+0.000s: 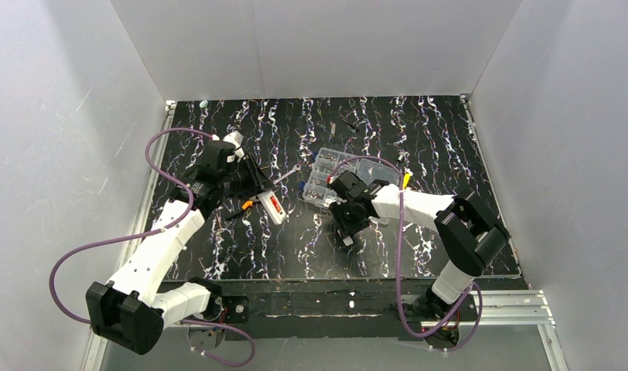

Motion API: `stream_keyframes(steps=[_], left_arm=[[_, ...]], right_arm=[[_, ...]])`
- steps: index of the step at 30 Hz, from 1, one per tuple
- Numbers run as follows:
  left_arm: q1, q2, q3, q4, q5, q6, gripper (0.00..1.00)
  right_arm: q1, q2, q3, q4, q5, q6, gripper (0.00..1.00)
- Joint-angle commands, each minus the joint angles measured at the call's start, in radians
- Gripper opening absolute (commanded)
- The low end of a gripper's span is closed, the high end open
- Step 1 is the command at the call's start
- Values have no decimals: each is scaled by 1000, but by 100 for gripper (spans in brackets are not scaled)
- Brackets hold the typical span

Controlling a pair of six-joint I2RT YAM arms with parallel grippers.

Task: Load the batteries into the remote control
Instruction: Adjust the battery cover at the center of the board.

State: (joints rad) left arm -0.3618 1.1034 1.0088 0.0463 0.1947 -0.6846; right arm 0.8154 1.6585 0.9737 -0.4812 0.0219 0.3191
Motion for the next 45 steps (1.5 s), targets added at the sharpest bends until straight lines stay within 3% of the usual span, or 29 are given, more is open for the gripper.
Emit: stream_keyframes(steps=[1, 15, 21, 30, 43, 45], left_arm=[[4, -32, -1, -21, 20, -1, 0], [6, -53, -18, -31, 17, 5, 0], [8, -61, -27, -30, 20, 4, 0], [13, -69, -35, -27, 23, 4, 0], [17, -57, -27, -21, 36, 2, 0], [16, -57, -27, -21, 38, 1, 0]], right_arm=[[16, 76, -8, -62, 42, 30, 45], [82, 168, 52, -131, 91, 45, 45], [97, 179, 59, -136, 88, 45, 24], [105, 171, 65, -134, 82, 43, 1], [113, 120, 115, -183, 153, 15, 2], [120, 125, 113, -177, 150, 12, 9]])
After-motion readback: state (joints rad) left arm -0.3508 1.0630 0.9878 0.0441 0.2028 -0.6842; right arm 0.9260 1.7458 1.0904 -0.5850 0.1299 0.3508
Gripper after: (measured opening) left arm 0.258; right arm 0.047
